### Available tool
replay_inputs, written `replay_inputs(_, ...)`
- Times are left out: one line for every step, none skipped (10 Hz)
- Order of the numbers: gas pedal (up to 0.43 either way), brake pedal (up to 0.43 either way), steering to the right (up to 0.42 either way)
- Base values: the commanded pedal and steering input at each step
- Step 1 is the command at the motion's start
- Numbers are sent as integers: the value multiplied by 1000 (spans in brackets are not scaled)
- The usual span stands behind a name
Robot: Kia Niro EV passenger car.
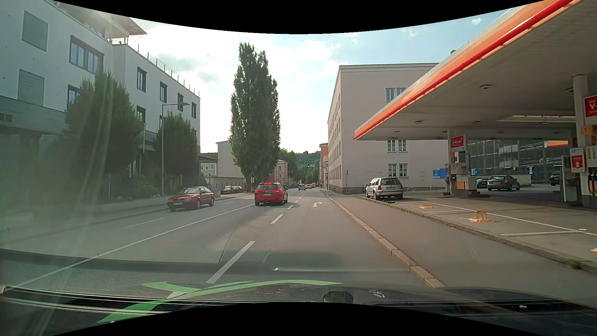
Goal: Follow the waypoints while adhering to traffic rules and regulations
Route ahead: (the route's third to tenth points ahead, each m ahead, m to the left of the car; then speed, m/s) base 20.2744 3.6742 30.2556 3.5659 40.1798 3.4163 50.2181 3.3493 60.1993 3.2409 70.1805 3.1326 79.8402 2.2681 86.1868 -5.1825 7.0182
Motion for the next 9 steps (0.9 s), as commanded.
replay_inputs(110,0,-4)
replay_inputs(110,0,-3)
replay_inputs(110,0,-2)
replay_inputs(110,0,-2)
replay_inputs(110,0,-2)
replay_inputs(110,0,-2)
replay_inputs(110,0,-2)
replay_inputs(110,0,-2)
replay_inputs(110,0,-2)
